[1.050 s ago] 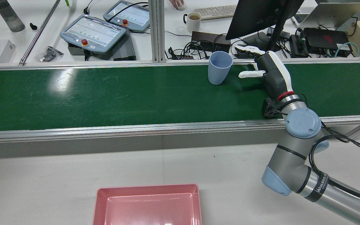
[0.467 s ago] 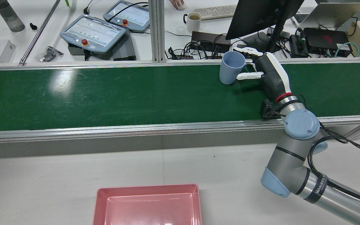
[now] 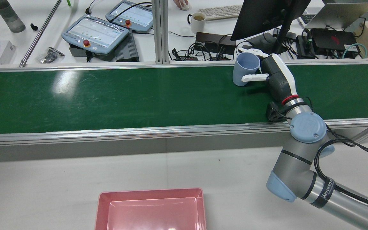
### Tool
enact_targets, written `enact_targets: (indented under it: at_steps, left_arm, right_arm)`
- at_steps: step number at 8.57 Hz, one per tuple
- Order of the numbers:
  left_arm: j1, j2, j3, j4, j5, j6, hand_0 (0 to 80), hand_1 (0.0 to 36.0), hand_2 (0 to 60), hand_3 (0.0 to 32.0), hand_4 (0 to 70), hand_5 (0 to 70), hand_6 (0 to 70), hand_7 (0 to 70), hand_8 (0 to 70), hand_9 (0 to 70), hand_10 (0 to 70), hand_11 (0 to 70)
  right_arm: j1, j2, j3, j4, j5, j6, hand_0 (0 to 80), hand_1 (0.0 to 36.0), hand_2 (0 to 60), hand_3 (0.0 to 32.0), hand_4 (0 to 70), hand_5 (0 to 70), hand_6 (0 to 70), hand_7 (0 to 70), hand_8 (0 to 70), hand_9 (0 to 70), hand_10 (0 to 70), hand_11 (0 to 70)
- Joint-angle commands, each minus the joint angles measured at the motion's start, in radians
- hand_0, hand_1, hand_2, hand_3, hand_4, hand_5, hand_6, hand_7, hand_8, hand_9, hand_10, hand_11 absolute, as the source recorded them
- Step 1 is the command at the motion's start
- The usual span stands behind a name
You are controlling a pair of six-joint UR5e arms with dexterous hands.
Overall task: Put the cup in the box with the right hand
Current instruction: 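Close the right hand fingers around the blue cup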
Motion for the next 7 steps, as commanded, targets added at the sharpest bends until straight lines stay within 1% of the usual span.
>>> enact_targets:
  at_steps: [1, 2, 3, 4, 5, 6, 7]
  left_arm:
    - [0.0, 0.0, 0.0, 0.002, 0.0, 0.0, 0.0, 0.0, 0.0, 0.0, 0.0, 0.0, 0.0, 0.0, 0.0, 0.0, 0.0, 0.0]
    - [0.0, 0.0, 0.0, 0.002, 0.0, 0.0, 0.0, 0.0, 0.0, 0.0, 0.0, 0.0, 0.0, 0.0, 0.0, 0.0, 0.0, 0.0]
    - [0.0, 0.0, 0.0, 0.002, -0.001, 0.0, 0.0, 0.0, 0.0, 0.0, 0.0, 0.0, 0.0, 0.0, 0.0, 0.0, 0.0, 0.0]
    - [0.0, 0.0, 0.0, 0.002, 0.0, 0.0, 0.0, 0.0, 0.0, 0.0, 0.0, 0.0, 0.0, 0.0, 0.0, 0.0, 0.0, 0.0]
    - [0.0, 0.0, 0.0, 0.0, 0.0, 0.0, 0.0, 0.0, 0.0, 0.0, 0.0, 0.0, 0.0, 0.0, 0.0, 0.0, 0.0, 0.0]
    - [0.0, 0.0, 0.002, 0.0, 0.0, 0.0, 0.0, 0.0, 0.0, 0.0, 0.0, 0.0, 0.0, 0.0, 0.0, 0.0, 0.0, 0.0]
    - [0.0, 0.0, 0.0, 0.0, 0.0, 0.0, 0.0, 0.0, 0.0, 0.0, 0.0, 0.0, 0.0, 0.0, 0.0, 0.0, 0.0, 0.0]
  right_arm:
    - [0.001, 0.001, 0.002, 0.0, 0.003, 0.0, 46.1, 0.0, 0.0, 0.0, 22.6, 2.5, 12.9, 61.6, 13.8, 29.3, 0.0, 0.0]
    - [0.001, 0.001, 0.002, -0.003, 0.003, -0.002, 38.5, 10.4, 20.6, 0.0, 11.5, 3.7, 20.9, 70.0, 23.1, 46.4, 3.3, 5.1]
    - [0.001, 0.001, 0.0, -0.006, 0.001, -0.003, 45.6, 14.1, 19.8, 0.0, 15.4, 6.4, 29.6, 70.0, 34.4, 58.7, 10.0, 15.2]
    - [0.001, -0.001, 0.0, -0.008, 0.001, -0.009, 47.5, 19.4, 33.4, 0.0, 16.1, 8.7, 34.1, 70.0, 41.1, 65.8, 16.5, 24.9]
    - [0.001, -0.001, 0.0, -0.008, 0.001, -0.02, 46.6, 19.4, 38.6, 0.0, 11.0, 10.0, 35.7, 70.0, 45.5, 70.0, 23.3, 34.9]
    - [0.001, -0.001, 0.002, -0.008, 0.001, -0.029, 45.7, 19.3, 43.4, 0.0, 8.1, 10.2, 36.1, 70.0, 46.5, 70.0, 25.8, 38.5]
    - [0.001, -0.002, 0.015, -0.006, 0.0, -0.028, 43.1, 18.7, 46.4, 0.0, 6.0, 9.7, 35.1, 70.0, 44.9, 70.0, 24.7, 36.9]
